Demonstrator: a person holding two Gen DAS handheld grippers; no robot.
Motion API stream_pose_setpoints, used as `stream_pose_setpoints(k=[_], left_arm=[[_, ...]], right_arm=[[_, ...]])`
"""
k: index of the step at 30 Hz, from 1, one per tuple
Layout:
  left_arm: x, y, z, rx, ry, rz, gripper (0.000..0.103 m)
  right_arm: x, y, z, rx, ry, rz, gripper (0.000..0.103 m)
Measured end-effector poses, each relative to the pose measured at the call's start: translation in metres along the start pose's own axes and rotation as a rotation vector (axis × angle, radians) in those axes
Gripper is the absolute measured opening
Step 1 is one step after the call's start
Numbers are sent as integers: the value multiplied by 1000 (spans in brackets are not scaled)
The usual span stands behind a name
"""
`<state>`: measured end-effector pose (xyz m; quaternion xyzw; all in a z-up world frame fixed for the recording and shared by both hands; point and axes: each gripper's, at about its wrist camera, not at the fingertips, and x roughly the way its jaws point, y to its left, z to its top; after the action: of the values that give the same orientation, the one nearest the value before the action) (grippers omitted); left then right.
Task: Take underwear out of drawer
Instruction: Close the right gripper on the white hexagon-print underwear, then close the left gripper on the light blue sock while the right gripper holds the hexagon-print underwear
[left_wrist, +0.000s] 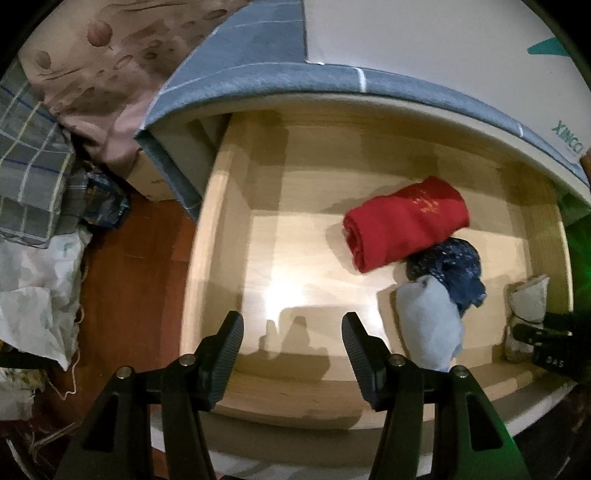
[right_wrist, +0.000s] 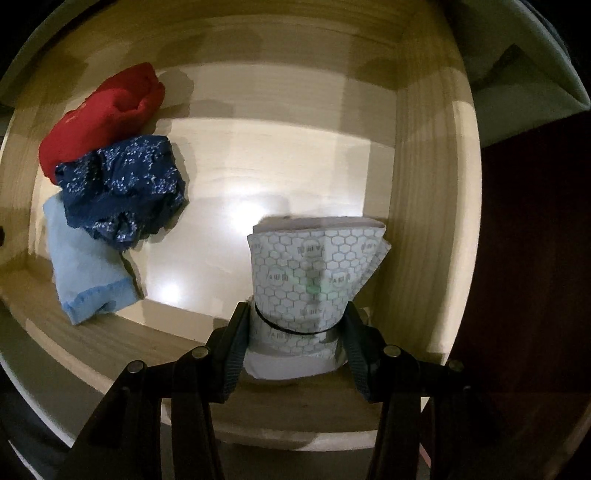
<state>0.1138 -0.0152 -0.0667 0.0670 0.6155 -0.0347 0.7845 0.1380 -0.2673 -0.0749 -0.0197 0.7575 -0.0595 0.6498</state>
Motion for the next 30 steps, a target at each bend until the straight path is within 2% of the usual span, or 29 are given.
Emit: stream_pose_setpoints(k=[5,7,10,13,14,22,30], left_arm=[[4,-10,-3,38,62,-51,57],[4,-14,-5,24,77,-82,57],[6,-21,-9,-24,123,-167,57],[9,-34,-11,-49,143,-211,57],[9,-39,-11,-55,145,-221,57],[18,-74,-1,-85,156,-224,57],[45,-84,8,-118,215,-192,57]], right_arm=[[6,-6,-23,-24,-53,-3,46],[5,-2,-26,-33,-68,-6,46],[8,-2,-33,-33,-79,-1,46],[2,11,-66,-33,-90,4,46],[2,12,-69,-32,-96,11,46],[-3,5,-71,-33,-110,26,46],[-2,3,-68,-36,-116,33,46]])
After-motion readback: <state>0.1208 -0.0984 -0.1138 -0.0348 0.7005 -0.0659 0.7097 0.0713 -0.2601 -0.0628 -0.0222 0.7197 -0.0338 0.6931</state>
